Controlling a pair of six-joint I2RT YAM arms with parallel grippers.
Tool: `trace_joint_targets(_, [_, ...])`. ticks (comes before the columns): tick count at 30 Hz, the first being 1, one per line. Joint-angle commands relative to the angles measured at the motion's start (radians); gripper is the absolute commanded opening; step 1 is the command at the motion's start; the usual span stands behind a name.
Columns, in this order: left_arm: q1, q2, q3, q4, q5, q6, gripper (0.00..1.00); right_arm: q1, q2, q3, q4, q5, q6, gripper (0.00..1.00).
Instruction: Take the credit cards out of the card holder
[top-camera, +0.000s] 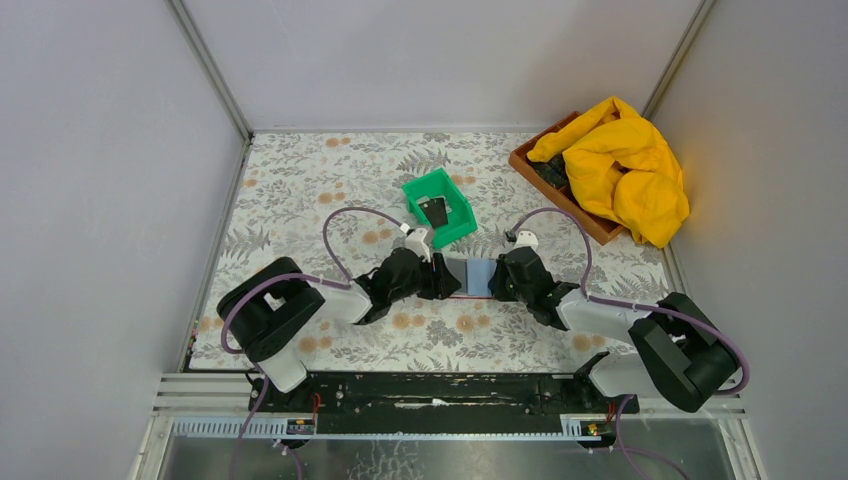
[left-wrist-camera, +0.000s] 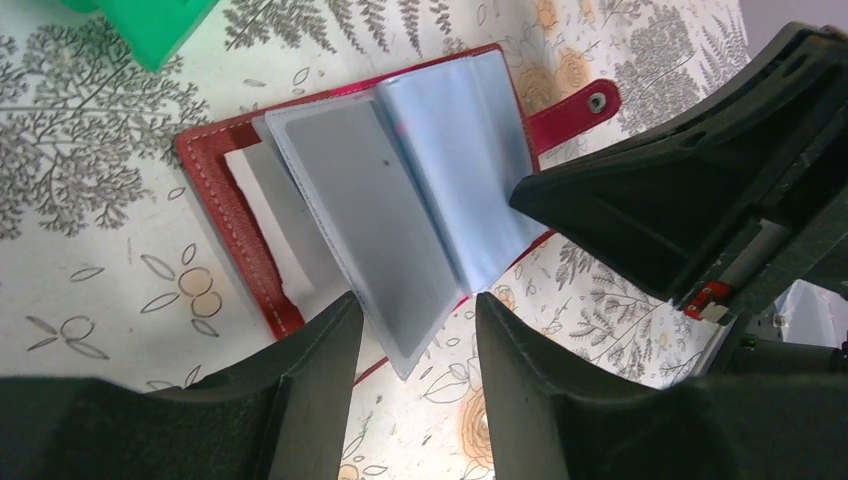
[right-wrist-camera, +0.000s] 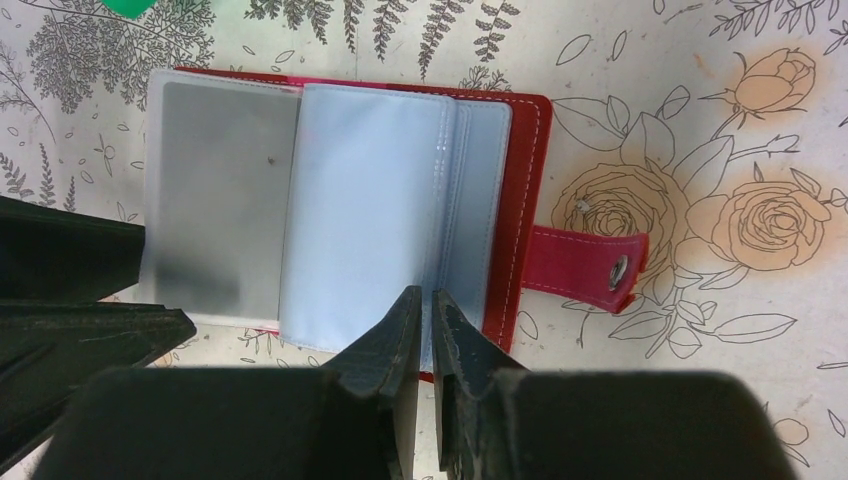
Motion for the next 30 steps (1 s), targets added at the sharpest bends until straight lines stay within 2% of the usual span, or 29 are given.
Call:
trace_joint_targets(1, [0.005,0.001,0.046,0.027,0.031,-0.001,0.52,-0.006,-0.016,-0.012,0.014,-0.020,0.012,0.15])
trace_joint_targets(15, [-0.005,0.040,0.136,-0.003,0.046,0.000,0.52,-0.013,-0.099,-0.028,-0.010,-0.032,0.011,0.14])
trace_joint_targets(30, [-0.030,0.113,0.237,-0.033,0.042,0.006,0.52,-0.034,-0.459,-0.042,-0.235,0.104,0.005,0.14])
